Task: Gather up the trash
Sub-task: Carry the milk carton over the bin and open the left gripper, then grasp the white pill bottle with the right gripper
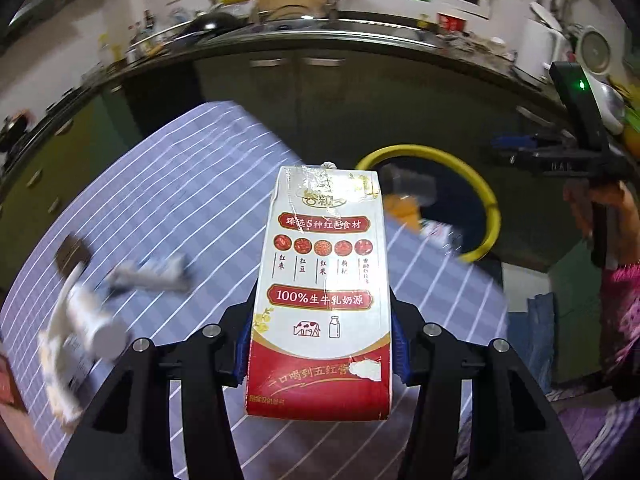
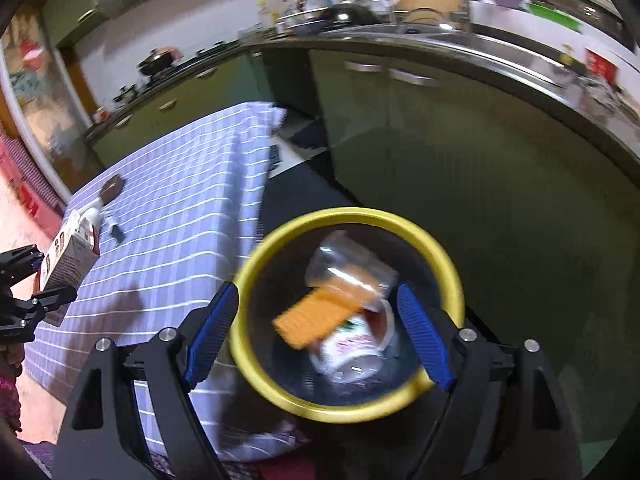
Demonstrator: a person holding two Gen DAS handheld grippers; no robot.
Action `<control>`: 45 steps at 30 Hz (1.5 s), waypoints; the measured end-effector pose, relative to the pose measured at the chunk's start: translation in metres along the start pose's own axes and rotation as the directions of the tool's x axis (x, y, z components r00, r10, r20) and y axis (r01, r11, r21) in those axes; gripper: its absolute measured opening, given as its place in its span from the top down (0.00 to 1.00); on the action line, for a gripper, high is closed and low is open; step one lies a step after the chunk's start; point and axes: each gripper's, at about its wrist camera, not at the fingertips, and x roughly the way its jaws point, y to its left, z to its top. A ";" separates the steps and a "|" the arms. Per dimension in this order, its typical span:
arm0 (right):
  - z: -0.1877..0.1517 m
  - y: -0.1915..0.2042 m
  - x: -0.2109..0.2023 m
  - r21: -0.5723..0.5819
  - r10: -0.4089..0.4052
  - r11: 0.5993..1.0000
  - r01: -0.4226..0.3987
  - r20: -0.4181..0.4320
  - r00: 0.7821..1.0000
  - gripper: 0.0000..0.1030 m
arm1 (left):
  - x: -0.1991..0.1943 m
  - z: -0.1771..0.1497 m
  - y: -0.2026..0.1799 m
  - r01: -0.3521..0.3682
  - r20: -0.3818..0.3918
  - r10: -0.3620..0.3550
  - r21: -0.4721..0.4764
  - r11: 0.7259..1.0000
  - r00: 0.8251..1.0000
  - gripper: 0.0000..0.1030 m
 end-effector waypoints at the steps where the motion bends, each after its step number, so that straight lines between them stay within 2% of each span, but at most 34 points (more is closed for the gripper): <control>1: -0.002 -0.005 -0.002 0.010 -0.005 1.000 0.004 0.002 1.000 0.25 | 0.006 0.010 -0.008 0.011 -0.002 -0.011 0.010 1.000 1.000 0.49; 5: -0.011 -0.029 -0.013 0.047 -0.038 0.998 0.037 0.015 0.999 0.25 | 0.033 0.049 -0.051 0.076 -0.010 -0.075 0.058 0.995 0.997 0.49; 12: -0.020 -0.060 -0.029 0.097 -0.078 0.993 0.074 0.036 0.996 0.25 | 0.090 0.092 -0.114 0.156 -0.066 -0.149 0.109 0.982 0.987 0.49; 19: -0.025 -0.078 -0.041 0.126 -0.104 0.987 0.098 0.047 0.993 0.23 | 0.136 0.102 -0.139 0.136 -0.096 -0.125 0.115 0.984 0.987 0.48; 21: -0.026 -0.078 -0.042 0.128 -0.103 0.987 0.096 0.050 0.993 0.23 | 0.144 0.103 -0.139 0.126 -0.098 -0.116 0.103 0.987 0.988 0.43; 22: -0.026 -0.078 -0.043 0.126 -0.102 0.987 0.094 0.053 0.993 0.22 | 0.145 0.104 -0.138 0.119 -0.092 -0.111 0.094 0.988 0.990 0.37; 28: -0.022 -0.067 -0.041 0.106 -0.087 0.991 0.081 0.059 0.994 0.22 | 0.127 0.095 -0.130 0.083 -0.052 -0.079 0.083 0.993 0.996 0.33; 37: -0.010 -0.037 -0.023 0.039 -0.054 0.998 0.053 0.031 0.998 0.22 | 0.062 0.055 -0.085 0.039 0.020 -0.038 -0.010 0.999 0.999 0.22; 42: 0.003 0.005 -0.004 -0.049 0.010 0.999 -0.010 0.006 1.000 0.22 | 0.023 0.019 -0.049 0.017 0.064 -0.010 -0.106 0.994 0.998 0.12; 45: 0.012 0.044 0.010 -0.134 0.061 0.989 -0.063 -0.015 0.998 0.22 | -0.004 -0.010 -0.024 -0.029 0.099 0.045 -0.155 0.988 0.994 0.09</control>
